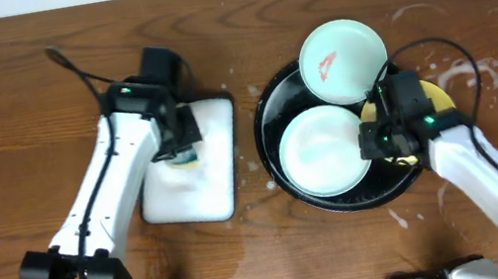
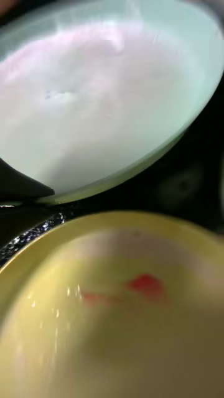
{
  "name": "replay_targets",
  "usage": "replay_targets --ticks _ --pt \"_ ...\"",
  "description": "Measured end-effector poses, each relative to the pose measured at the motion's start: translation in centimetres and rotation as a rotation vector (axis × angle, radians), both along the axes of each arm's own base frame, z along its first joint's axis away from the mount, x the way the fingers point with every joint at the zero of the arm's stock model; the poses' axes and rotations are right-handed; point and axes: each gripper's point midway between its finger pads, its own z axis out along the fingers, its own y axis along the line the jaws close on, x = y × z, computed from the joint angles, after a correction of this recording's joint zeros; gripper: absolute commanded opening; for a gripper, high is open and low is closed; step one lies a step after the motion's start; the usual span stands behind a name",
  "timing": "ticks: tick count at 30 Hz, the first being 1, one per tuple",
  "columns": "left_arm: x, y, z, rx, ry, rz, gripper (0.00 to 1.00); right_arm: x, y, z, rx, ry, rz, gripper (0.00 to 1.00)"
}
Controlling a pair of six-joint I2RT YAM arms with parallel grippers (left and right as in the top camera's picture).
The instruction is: Clean dirty plates on tray and stack at the side
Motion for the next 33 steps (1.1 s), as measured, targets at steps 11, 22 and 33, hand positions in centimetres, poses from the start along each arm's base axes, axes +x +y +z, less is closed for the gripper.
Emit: replay_targets --ticks 11,22,33 --pt "-0.6 0.7 -0.2 0.012 0.029 0.003 0.68 0.3 -0.1 8.3 -0.28 -0.357 0.117 0.01" --pt "-0.7 0.7 -0.2 0.012 0.031 0.0 0.8 1.6 0.8 12.9 -0.602 -0.586 0.249 0.01" --pt "-0.7 0.7 -0.3 0.013 0.034 0.0 0.8 0.1 3.9 15.8 -0.855 -0.709 0.401 0.01"
